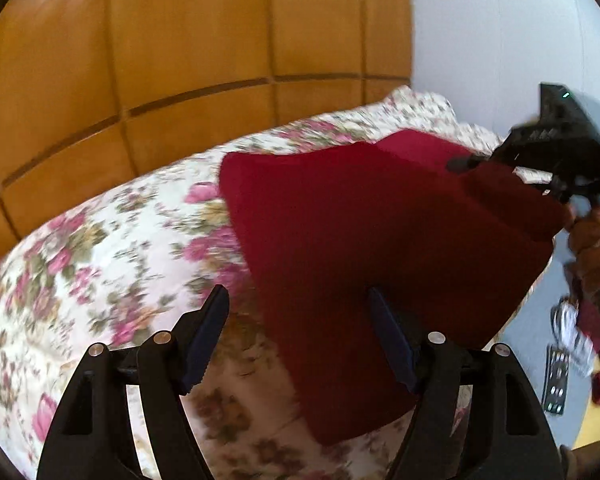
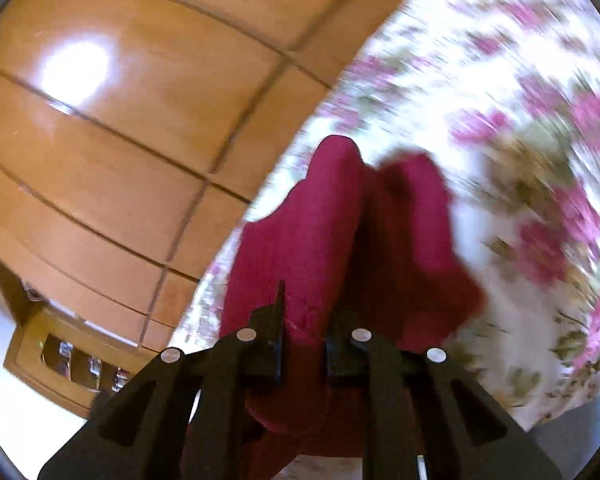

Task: Fold small clothes

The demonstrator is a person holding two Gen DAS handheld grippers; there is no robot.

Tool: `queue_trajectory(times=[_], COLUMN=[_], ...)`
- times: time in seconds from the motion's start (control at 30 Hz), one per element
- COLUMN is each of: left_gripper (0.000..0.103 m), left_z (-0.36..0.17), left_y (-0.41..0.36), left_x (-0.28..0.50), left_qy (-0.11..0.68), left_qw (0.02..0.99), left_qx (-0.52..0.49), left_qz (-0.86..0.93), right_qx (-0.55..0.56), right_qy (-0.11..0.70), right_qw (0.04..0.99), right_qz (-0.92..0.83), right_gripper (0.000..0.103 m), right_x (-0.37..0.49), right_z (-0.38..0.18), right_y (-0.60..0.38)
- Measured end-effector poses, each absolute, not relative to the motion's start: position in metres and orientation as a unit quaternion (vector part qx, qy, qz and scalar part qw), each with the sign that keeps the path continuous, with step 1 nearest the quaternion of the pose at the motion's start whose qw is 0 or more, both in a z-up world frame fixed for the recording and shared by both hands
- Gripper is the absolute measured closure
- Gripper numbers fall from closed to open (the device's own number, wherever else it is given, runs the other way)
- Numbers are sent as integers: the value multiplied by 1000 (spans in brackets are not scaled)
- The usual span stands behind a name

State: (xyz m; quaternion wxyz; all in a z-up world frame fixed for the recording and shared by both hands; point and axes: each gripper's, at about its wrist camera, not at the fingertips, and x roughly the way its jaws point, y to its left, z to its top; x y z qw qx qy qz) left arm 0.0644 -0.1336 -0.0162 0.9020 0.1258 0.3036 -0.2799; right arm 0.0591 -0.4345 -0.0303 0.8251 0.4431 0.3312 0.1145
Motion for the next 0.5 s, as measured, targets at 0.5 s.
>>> queue_trajectory(times=[0.5], left_gripper=[29], left_z=[-18], left_y=[-122], left_x=[57], left_qy=[287], left_qw=[921], left_qx=[93], left_qz=[-245], right_qx=[358], right_qy=[339], right_qw=[865], right_qz=[96], right_gripper=[58], right_x=[-14], right_z=[-4], right_y=[-395])
